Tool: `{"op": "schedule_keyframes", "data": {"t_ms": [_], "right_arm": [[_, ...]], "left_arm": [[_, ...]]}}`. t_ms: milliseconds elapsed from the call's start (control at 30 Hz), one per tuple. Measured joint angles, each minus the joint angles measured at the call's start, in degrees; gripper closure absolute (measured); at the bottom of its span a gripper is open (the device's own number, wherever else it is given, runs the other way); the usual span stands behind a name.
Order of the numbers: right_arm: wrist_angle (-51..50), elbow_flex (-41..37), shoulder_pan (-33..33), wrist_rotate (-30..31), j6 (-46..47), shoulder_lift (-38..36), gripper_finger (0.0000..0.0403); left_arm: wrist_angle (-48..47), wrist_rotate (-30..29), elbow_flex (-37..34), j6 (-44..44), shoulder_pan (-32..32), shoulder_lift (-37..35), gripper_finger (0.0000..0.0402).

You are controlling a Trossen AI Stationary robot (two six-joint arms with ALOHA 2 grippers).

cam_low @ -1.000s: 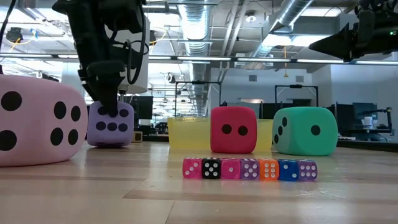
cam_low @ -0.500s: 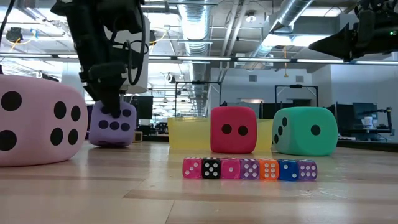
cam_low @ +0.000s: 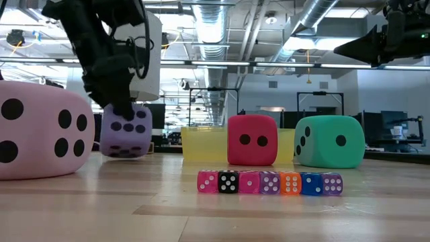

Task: Pick & Place Dice
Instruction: Put the big purple dice into the yellow bin

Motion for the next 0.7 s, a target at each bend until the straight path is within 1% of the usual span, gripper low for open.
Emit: {"op": "schedule_keyframes", "data": {"t_ms": [67, 300, 467, 633, 700], "right_arm": [[0.0, 0.0, 0.0, 0.02, 0.02, 0.01, 0.04], [0.02, 0.0, 0.0, 0.02, 0.02, 0.01, 0.04], [0.0, 0.0, -0.01, 0.02, 0.02, 0.01, 0.04], [0.02, 0.0, 0.0, 0.02, 0.02, 0.0, 0.04], [0.01, 0.0, -0.01, 0.02, 0.02, 0.02, 0.04]], "left_arm": [[0.4, 0.8, 0.02, 0.04, 0.04, -0.13, 0.0055], [5.78, 0.35, 0.11, 0.2, 0.19, -0.23, 0.011], [10.79, 0.06, 0.21, 3.46, 0.22, -0.28, 0.0148], [11.5, 4.0, -0.58, 3.25, 0.42, -0.42, 0.0192], [12.17, 4.11, -1.09, 3.19, 0.42, -0.54, 0.0203]]}}
